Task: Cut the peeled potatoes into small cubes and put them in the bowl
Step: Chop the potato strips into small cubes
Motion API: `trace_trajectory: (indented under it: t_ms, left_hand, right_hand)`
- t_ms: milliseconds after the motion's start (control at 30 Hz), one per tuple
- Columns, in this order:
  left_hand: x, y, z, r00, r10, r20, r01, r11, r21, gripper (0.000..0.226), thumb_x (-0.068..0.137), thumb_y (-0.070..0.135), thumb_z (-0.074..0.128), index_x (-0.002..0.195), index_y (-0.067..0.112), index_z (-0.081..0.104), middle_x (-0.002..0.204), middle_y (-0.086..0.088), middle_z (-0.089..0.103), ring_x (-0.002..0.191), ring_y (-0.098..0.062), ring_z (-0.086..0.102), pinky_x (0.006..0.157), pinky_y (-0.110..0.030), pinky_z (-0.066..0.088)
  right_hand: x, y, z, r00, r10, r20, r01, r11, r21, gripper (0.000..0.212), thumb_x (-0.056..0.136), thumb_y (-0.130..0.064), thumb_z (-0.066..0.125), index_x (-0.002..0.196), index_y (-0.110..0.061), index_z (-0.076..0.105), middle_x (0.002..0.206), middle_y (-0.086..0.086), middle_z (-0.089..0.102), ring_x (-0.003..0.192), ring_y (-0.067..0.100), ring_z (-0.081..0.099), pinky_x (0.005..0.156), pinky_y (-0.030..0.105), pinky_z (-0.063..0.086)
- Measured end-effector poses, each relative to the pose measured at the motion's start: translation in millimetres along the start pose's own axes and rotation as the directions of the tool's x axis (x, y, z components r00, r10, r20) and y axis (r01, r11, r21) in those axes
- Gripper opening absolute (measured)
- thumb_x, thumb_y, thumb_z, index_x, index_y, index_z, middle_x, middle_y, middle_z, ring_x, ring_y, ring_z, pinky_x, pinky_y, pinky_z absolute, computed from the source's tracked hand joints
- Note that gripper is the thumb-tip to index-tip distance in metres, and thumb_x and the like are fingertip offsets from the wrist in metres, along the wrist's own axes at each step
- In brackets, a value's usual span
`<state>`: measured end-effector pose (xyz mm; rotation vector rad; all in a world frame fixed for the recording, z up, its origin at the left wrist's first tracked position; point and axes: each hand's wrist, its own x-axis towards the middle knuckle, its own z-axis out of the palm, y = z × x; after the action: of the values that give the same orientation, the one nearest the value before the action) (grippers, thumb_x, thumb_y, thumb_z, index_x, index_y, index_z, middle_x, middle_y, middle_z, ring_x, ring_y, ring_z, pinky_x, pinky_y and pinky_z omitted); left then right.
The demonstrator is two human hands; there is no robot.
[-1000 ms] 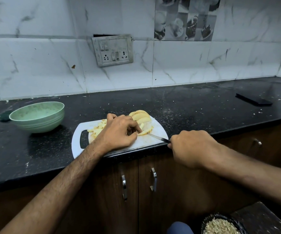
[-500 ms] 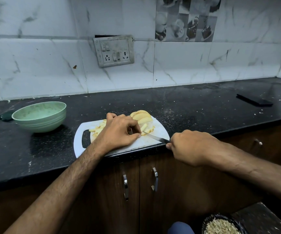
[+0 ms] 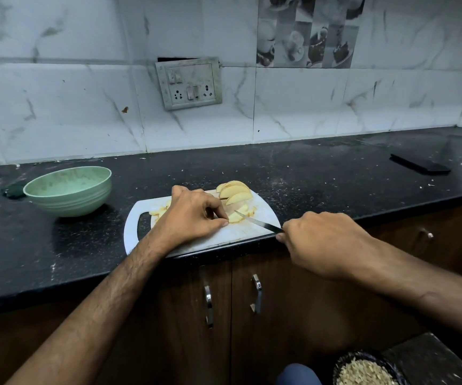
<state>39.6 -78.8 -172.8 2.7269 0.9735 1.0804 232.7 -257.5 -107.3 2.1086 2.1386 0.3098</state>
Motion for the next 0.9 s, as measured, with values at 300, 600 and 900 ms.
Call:
trace_trajectory:
  t_ms: [300, 600, 900]
  left_hand:
    - [-2, 2, -1, 1.0, -0.013, 0.01, 0.015, 0.988, -0.156, 0.027, 0.068, 0.037, 0.078, 0.088, 0.033, 0.06, 0.074, 0.028, 0.069, 0.076, 0.007, 0.068, 0.101, -0.057, 0.036]
    - [-3, 4, 0, 1.0, -0.015, 0.003, 0.015, 0.994, -0.107, 0.028, 0.071, 0.035, 0.072, 0.096, 0.032, 0.06, 0.074, 0.025, 0.069, 0.082, 0.003, 0.067, 0.1, -0.054, 0.032]
    - [-3, 5, 2, 0.999, 0.022, 0.029, -0.023, 0.999, 0.035, 0.029, 0.083, 0.036, 0.075, 0.105, 0.035, 0.056, 0.083, 0.025, 0.065, 0.091, 0.005, 0.054, 0.089, -0.04, 0.027]
  right_hand:
    - [5, -11, 2, 0.982, 0.017, 0.19, -0.049, 0.985, 0.167, 0.027, 0.104, -0.042, 0.032, 0.097, -0.021, 0.048, 0.119, 0.011, 0.06, 0.109, 0.033, 0.059, 0.079, 0.038, 0.04]
    - [-3, -30, -6, 0.989, -0.121, 0.086, 0.137, 0.967, -0.215, 0.027, 0.099, -0.016, 0.035, 0.109, -0.018, 0.06, 0.111, 0.004, 0.064, 0.099, 0.031, 0.064, 0.067, 0.037, 0.04]
    - [52, 26, -28, 0.854, -0.051, 0.518, -0.191, 0.895, 0.403, 0.034, 0.103, -0.038, 0.041, 0.075, -0.018, 0.045, 0.056, 0.004, 0.047, 0.037, 0.016, 0.038, 0.041, 0.018, 0.033]
